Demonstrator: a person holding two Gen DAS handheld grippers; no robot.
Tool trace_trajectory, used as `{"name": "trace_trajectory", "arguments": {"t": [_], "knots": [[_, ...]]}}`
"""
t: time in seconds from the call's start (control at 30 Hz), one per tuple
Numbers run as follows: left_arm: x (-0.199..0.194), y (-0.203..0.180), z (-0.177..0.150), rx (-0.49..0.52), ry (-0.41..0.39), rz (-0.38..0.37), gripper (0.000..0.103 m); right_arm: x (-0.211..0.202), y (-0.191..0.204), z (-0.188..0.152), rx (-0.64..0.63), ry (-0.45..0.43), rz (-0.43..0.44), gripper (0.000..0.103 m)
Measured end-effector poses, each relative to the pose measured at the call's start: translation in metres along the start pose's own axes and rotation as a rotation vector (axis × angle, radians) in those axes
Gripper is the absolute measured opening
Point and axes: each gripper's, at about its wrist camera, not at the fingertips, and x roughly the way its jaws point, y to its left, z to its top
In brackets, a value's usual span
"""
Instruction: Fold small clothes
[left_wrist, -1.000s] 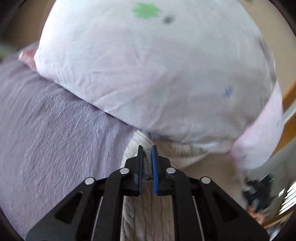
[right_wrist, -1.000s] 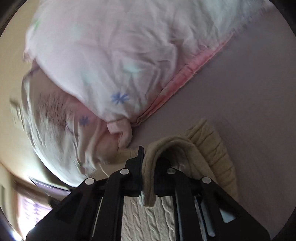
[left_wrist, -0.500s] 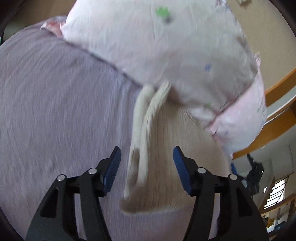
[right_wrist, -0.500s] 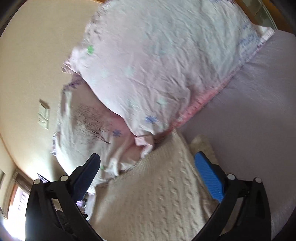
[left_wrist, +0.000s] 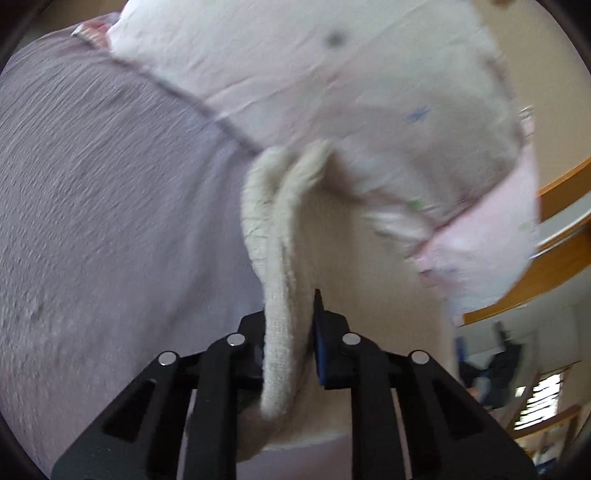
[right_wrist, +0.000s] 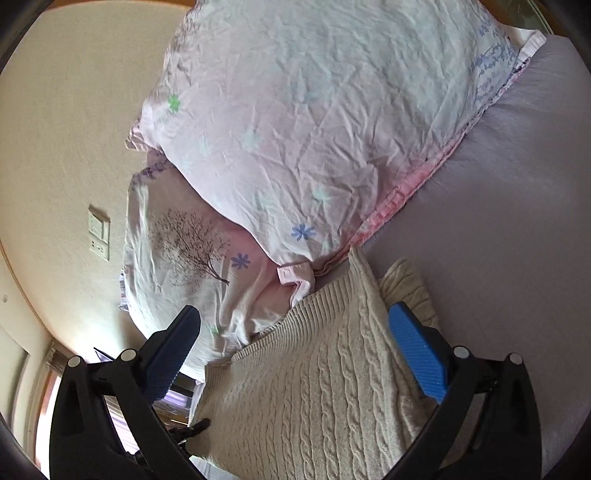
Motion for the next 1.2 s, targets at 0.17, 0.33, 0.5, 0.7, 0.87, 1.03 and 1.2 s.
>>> {"name": "trace_trajectory", "arguments": {"t": [0.17, 0.33, 0.5, 0.7, 0.87, 1.03, 1.2], "knots": [[-0.012, -0.097, 0.002, 0.131, -0.039, -0.206, 0.016, -0.020, 0.009, 0.010, -0.057, -0.067, -0.024, 0.102], [0.053, -0.216, -0.028, 0.307, 0.089, -0.389, 0.017, -0.036, 0.017, 0.017, -0.142, -0.121, -0.113, 0.102], [0.142, -0.265, -0.068, 0.268, 0.329, -0.568, 0.017, -0.034, 0.006, 0.025, -0.156, -0.083, -0.219, 0.102], [0.089, -0.219, -0.040, 0.321, 0.142, -0.405, 0.040, -0.006, 0.002, 0.022, -0.175, 0.105, -0.234, 0.102], [0.074, -0.160, -0.030, 0.315, 0.133, -0.164, 0.051, 0.032, -0.008, 0.007, -0.183, 0.305, -0.286, 0.094], [0.100, -0.141, -0.044, 0.305, 0.222, -0.119, 0.058, 0.038, -0.021, 0.002, -0.146, 0.340, -0.269, 0.089], [0.117, -0.144, -0.062, 0.314, 0.255, -0.120, 0.068, 0.039, -0.021, 0.000, -0.167, 0.345, -0.260, 0.079]]}}
